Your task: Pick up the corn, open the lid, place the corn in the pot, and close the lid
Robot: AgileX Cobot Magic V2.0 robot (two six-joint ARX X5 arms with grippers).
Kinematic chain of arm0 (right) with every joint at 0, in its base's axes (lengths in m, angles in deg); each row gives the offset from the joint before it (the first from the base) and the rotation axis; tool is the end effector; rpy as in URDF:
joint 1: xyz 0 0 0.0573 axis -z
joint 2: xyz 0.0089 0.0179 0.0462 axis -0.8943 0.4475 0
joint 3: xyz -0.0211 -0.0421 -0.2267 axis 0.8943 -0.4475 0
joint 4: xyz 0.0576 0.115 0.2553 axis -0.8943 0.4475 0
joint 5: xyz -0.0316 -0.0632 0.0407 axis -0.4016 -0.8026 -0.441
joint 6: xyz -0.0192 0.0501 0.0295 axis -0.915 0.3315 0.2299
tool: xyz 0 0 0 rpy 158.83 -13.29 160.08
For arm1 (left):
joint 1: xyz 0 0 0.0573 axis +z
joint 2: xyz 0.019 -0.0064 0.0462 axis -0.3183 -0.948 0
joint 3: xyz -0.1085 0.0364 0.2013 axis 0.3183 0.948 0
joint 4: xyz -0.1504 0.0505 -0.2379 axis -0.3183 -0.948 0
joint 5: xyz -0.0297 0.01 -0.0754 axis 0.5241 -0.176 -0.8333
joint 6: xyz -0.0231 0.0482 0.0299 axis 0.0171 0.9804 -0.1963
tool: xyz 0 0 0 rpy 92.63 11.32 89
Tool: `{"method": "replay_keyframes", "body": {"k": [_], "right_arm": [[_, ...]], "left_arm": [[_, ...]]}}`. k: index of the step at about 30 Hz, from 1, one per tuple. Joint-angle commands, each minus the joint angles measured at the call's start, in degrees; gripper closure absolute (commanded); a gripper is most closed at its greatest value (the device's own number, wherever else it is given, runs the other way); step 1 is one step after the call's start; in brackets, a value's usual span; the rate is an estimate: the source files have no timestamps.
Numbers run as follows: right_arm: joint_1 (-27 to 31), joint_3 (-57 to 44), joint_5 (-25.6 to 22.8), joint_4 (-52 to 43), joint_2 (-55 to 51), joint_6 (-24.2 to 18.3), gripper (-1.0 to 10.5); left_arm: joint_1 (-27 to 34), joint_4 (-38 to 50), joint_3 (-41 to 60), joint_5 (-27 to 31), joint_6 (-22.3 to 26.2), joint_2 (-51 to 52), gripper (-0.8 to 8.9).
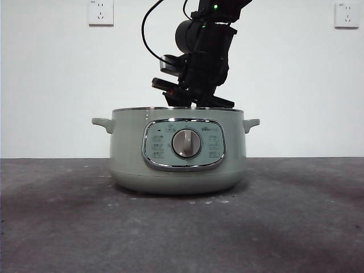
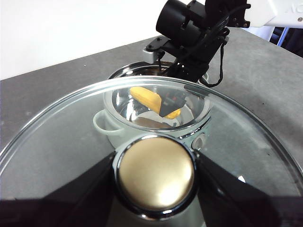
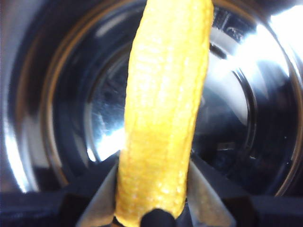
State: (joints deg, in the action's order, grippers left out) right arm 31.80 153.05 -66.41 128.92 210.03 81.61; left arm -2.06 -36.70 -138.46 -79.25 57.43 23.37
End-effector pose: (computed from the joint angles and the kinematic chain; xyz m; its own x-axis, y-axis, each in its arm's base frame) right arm 0.4189 0.2652 0.2060 0.2119 0.3091 -0.9271 -0.5989 0.7908 0.1268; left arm 0.1480 -0.0633 0.3801 0.7972 -0.4863 -0.3578 0.5097 0.8597 -0.0330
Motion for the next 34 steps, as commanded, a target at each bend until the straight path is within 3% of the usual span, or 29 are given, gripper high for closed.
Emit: {"method": "replay_keyframes", "body": {"k": [1,27,30,34], "right_arm": [[-0.3,0.1,-1.3,0.2,2.1,-0.4,9.6],[-2.3,0.1,-1.9,0.7,5.7,0.0,9.6],[-2.3,0.1,-1.9,0.6,5.7,0.1,8.5],[-2.3,0.3,-1.9,0.6,5.7,1.0,5.1]], "left_arm": [[0.2,2.7,-0.7,-0.4,-0.4,0.7,8.22],[0.2,2.1,-0.7,-0.4,-0.3,0.6,8.22],[0.2,2.0,-0.7,-0.4,-0.3,0.6,8.22],[0.2,1.9,-0.7,-0.4,-0.3,0.6,8.22]]}}
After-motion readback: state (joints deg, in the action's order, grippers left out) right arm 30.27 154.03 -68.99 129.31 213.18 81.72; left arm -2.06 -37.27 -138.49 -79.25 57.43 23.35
